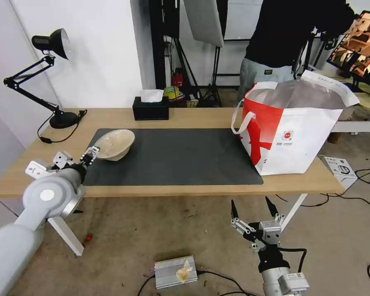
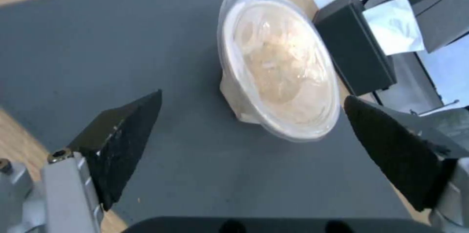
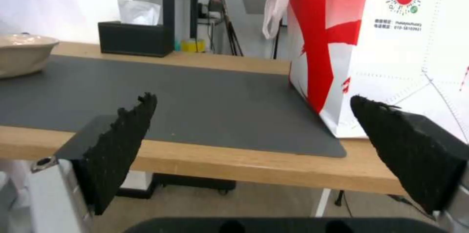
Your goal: Pick up the trash from the table and place it into the takeout bag.
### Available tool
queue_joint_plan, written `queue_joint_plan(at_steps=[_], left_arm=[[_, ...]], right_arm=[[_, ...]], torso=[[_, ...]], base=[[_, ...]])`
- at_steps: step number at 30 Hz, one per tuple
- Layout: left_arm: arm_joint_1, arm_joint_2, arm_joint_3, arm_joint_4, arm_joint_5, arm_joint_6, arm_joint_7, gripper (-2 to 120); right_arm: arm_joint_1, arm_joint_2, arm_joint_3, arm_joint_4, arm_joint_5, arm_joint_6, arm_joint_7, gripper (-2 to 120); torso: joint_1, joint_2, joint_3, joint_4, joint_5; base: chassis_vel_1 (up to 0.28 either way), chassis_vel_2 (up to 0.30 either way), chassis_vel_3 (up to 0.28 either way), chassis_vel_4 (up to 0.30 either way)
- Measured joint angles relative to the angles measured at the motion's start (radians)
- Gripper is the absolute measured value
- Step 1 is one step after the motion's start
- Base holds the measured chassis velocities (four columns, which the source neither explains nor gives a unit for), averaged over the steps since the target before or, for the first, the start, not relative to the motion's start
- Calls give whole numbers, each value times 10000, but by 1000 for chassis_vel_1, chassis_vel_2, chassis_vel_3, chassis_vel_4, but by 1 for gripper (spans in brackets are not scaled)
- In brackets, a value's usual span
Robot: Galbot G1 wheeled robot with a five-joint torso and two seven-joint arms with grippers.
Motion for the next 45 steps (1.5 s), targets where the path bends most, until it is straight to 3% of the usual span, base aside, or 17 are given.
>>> queue_joint_plan(at_steps=[28,45], left_arm=[[-2232,-947,2061,1843,497,19,-11,100],[-2563,-1042,2085,2264,653,-22,-4,100]], right_arm=[[0,0,0,0,0,0,0,100],[0,0,0,0,0,-1,0,100]], torso=[[0,0,0,-1,1],[-1,-1,0,0,-1]], base=[[0,0,0,0],[0,0,0,0]])
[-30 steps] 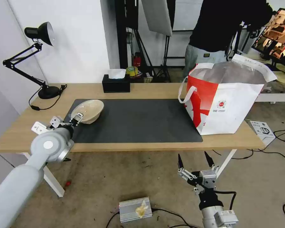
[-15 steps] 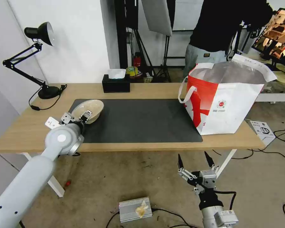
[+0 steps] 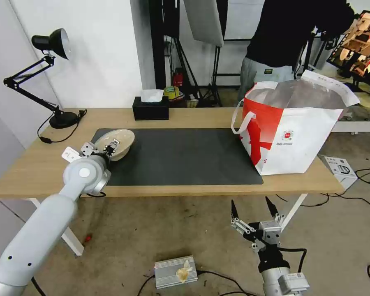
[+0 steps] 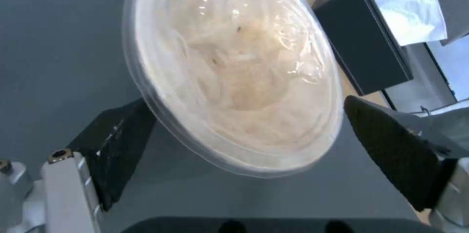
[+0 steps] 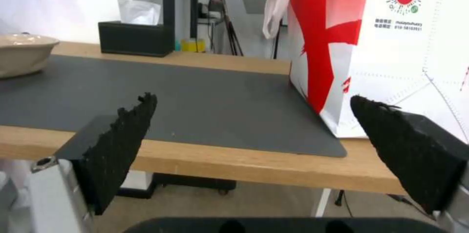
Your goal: Pick up the trash from the table and place it into the takeout bag.
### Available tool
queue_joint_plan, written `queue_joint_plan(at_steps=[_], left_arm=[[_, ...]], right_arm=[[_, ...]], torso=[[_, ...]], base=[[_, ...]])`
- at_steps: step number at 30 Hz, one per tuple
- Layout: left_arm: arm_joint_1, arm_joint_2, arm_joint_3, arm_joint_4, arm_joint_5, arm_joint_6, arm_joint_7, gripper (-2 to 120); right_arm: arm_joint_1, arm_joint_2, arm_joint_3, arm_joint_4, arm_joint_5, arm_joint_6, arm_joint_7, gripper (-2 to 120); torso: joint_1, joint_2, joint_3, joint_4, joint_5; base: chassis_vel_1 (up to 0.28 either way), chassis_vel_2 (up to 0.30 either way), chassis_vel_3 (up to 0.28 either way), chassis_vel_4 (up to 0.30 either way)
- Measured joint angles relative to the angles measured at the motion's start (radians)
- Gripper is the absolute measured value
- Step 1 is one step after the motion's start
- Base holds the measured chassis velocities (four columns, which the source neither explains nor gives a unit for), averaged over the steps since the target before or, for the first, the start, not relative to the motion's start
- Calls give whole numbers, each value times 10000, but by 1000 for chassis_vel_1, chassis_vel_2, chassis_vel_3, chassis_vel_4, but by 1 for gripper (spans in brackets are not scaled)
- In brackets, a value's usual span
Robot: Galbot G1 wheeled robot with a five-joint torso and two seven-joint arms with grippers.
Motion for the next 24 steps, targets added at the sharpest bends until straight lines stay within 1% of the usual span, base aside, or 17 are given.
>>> queue_joint_plan(at_steps=[6,15,17,18,20,22,23,24], left_arm=[[-52,-79,4,132,161,-6,17,100],[-275,-341,81,610,573,-121,5,99],[-319,-438,134,685,629,-178,15,91],[-319,-438,134,685,629,-178,15,91],[-356,-522,197,746,682,-214,27,81],[-366,-570,252,778,736,-230,36,75],[-366,-570,252,778,736,-230,36,75],[-368,-609,301,803,793,-238,41,69]], right_arm=[[0,0,0,0,0,0,0,100],[0,0,0,0,0,0,1,100],[0,0,1,0,0,1,0,100],[0,0,1,0,0,1,0,100],[0,0,0,0,0,0,0,100],[0,0,0,0,0,0,0,100],[0,0,0,0,0,0,0,100],[-1,0,0,0,0,1,0,100]], torso=[[0,0,0,-1,1],[0,0,0,-1,1],[0,0,0,-1,1],[0,0,0,-1,1],[0,0,0,0,1],[0,1,0,0,1],[0,1,0,0,1],[0,0,0,-1,1]], base=[[0,0,0,0],[0,0,0,0],[0,0,0,0],[0,0,0,0],[0,0,0,0],[0,0,0,0],[0,0,0,0],[0,0,0,0]])
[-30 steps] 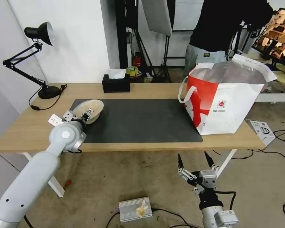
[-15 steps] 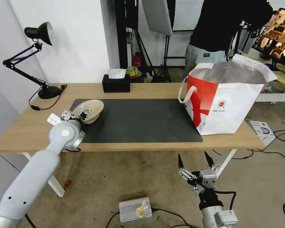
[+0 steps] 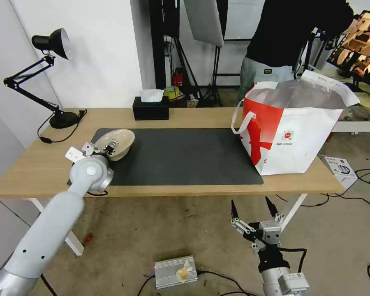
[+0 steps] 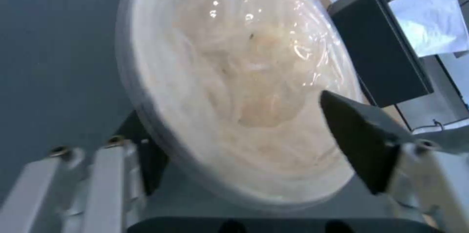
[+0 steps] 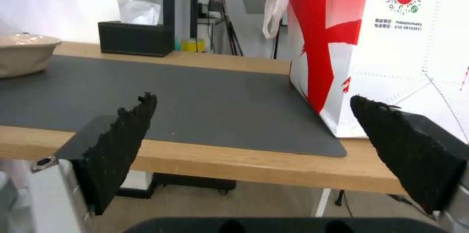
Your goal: Pick up the trash from the table and place it into the takeout bag.
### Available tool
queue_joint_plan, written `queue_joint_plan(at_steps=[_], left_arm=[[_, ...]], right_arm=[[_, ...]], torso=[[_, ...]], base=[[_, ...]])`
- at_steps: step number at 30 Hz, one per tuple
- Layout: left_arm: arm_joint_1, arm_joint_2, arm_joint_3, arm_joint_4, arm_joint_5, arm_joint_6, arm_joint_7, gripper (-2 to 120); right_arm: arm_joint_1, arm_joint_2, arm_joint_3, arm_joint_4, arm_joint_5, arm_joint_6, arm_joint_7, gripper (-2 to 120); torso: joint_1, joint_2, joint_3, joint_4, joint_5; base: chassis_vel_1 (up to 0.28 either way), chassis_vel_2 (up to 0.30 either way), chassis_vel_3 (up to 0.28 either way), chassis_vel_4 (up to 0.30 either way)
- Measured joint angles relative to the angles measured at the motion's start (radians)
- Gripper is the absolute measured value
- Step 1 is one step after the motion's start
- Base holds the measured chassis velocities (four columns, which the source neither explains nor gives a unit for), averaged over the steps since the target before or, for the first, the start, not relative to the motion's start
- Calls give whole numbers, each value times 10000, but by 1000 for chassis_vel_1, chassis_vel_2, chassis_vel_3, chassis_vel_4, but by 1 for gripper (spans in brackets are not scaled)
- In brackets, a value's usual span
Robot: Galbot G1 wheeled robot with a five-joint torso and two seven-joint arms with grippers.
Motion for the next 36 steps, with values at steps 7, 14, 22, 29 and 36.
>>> queue_joint_plan(at_steps=[7,14,22,29,36], left_arm=[[41,-13,132,-223,201,-74,-189,40],[106,270,131,-395,189,-154,-169,19],[64,497,133,-595,213,-333,36,0],[-223,792,274,-868,209,-336,188,0],[-1290,1292,924,-1475,-152,-526,762,0]], right_arm=[[1,0,0,0,0,0,0,100],[1,0,0,0,0,0,0,100],[0,0,0,0,0,0,0,100],[1,0,0,0,0,0,0,100],[0,0,0,0,0,-1,0,100]], torso=[[0,0,0,0,1],[0,0,0,1,0],[0,0,0,1,-1],[0,0,0,0,-1],[0,0,0,0,0]], base=[[0,0,0,0],[0,0,0,0],[0,0,0,0],[0,0,0,0],[0,0,0,0]])
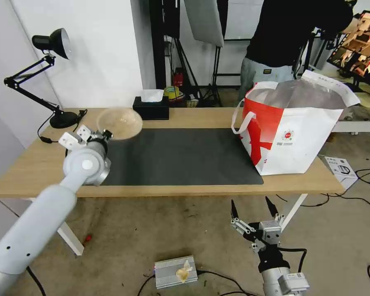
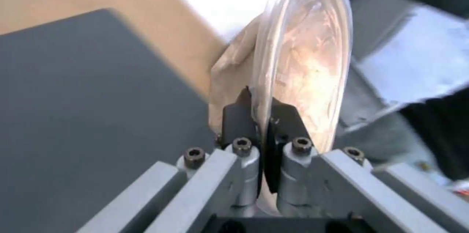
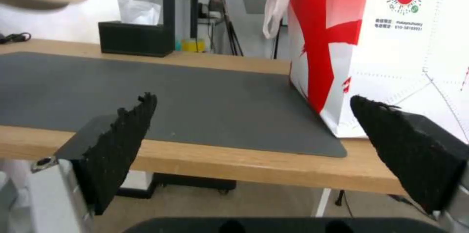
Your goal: Pick up the trash from the table and place it into the takeout bag.
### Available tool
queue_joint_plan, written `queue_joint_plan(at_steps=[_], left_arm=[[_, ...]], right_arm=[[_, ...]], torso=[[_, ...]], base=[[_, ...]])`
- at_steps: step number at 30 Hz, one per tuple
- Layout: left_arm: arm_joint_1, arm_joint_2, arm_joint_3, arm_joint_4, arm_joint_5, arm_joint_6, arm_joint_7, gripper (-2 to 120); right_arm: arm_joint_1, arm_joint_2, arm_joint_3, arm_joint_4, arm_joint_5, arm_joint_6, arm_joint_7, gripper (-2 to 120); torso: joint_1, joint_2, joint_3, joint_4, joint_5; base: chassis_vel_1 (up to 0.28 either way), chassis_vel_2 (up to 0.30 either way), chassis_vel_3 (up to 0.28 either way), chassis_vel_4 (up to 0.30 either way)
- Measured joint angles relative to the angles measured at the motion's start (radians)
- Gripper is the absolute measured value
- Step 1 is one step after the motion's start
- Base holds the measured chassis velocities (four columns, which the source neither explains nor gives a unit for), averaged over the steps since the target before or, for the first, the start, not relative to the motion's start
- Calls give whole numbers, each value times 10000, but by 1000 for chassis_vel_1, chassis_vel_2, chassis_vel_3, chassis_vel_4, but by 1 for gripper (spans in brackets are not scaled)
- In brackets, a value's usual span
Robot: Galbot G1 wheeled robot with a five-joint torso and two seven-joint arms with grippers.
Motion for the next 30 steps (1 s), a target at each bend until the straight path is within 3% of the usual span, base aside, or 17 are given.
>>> queue_joint_plan(at_steps=[6,12,16,22,26,30], left_arm=[[-1210,64,1009,-296,-202,-252,441,0],[-2379,-245,2041,-160,-246,-412,492,0],[-3299,-827,2993,263,-255,-498,492,0],[-4120,-1655,3705,909,-254,-564,491,0],[-5115,-2689,4405,1966,-250,-569,544,0],[-5587,-3253,4694,2482,-237,-576,567,0]], right_arm=[[0,0,0,1,0,1,0,100],[0,0,0,0,0,1,0,100],[0,0,0,0,0,0,0,100],[0,0,0,0,0,0,0,100],[0,0,0,0,0,1,0,100],[0,0,0,0,0,0,0,100]], torso=[[0,0,0,0,0],[0,0,0,-1,2],[0,0,0,-1,1],[0,0,1,1,2],[1,0,0,-2,4],[1,0,0,-1,2]], base=[[0,0,0,0],[0,0,0,0],[0,0,0,0],[0,0,0,0],[0,0,0,0],[0,0,0,0]])
